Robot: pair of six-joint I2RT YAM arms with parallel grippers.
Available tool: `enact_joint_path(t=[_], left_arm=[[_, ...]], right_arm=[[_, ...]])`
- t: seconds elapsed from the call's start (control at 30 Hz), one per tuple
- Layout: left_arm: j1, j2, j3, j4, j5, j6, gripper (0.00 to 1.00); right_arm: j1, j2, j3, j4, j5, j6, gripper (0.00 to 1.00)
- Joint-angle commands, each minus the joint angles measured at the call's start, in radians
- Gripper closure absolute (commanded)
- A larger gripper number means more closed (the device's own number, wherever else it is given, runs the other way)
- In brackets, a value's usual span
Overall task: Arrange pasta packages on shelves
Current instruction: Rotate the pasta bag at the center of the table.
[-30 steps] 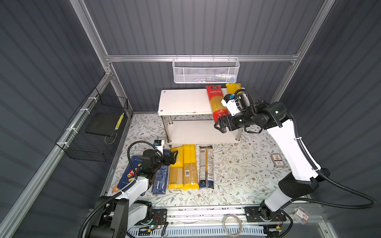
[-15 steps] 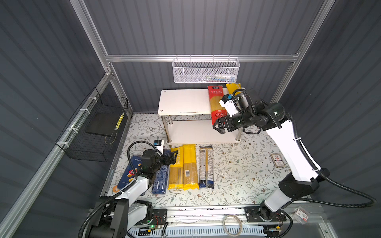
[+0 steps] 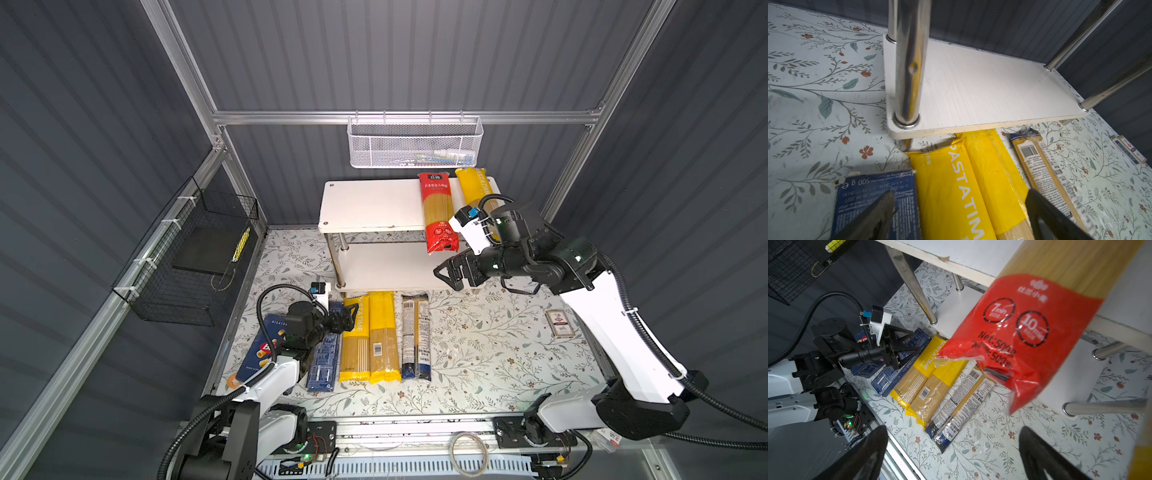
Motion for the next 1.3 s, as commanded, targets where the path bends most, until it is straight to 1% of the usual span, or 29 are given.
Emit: enact_joint_path(t=[0.0,0.2,0.3,0.33,0.37,0.43,0.67,0.73,0.77,0.87,1.07,1.27], left_arm=[[-0.004,0.001,0.006,-0.013,-0.010,-0.012,0.00],[-0.004,0.009,0.010,-0.014,-0.007,-0.010,0.00],[-0.004,0.009,0.010,-0.010,-0.006,-0.009,0.01],[-0.004,0.011,0.010,-0.008,-0.005,-0.009,0.00],[-0.005,0.012,0.010,-0.008,-0.004,-0.008,0.00],[-0.004,0.016,0.011,-0.008,-0.002,-0.008,0.00],[-0.004,0.011,0.010,-0.008,0.000,-0.008,0.00],[-0.004,0.014,0.012,-0.008,0.000,-0.007,0.00],[-0.005,0.016,0.014,-0.007,0.001,-0.007,0.00],[-0.004,0.008,0.014,-0.018,0.005,-0.006,0.00],[-0.004,-0.011,0.004,-0.026,0.000,-0.012,0.00],[-0.004,-0.006,0.004,-0.015,0.003,-0.008,0.00]], right_arm=[[0.003,-0.079,-0.099,0.070,-0.066,-0.010,0.01],[0.002,-0.242,-0.330,0.135,-0.107,-0.006,0.01],[0.002,-0.322,-0.500,0.222,-0.116,0.006,0.01],[0.002,-0.341,-0.559,0.264,-0.117,0.022,0.01],[0.002,-0.355,-0.611,0.301,-0.158,0.041,0.01],[0.002,-0.372,-0.689,0.359,-0.169,0.085,0.01],[0.004,-0.413,-0.926,0.523,-0.151,0.233,0.01],[0.003,-0.410,-0.970,0.560,-0.137,0.261,0.01],[0.003,-0.404,-0.986,0.572,-0.095,0.272,0.01],[0.003,-0.374,-1.007,0.575,-0.069,0.292,0.01],[0.004,-0.313,-1.028,0.601,-0.066,0.347,0.01],[0.004,-0.270,-1.041,0.553,0.023,0.401,0.01]])
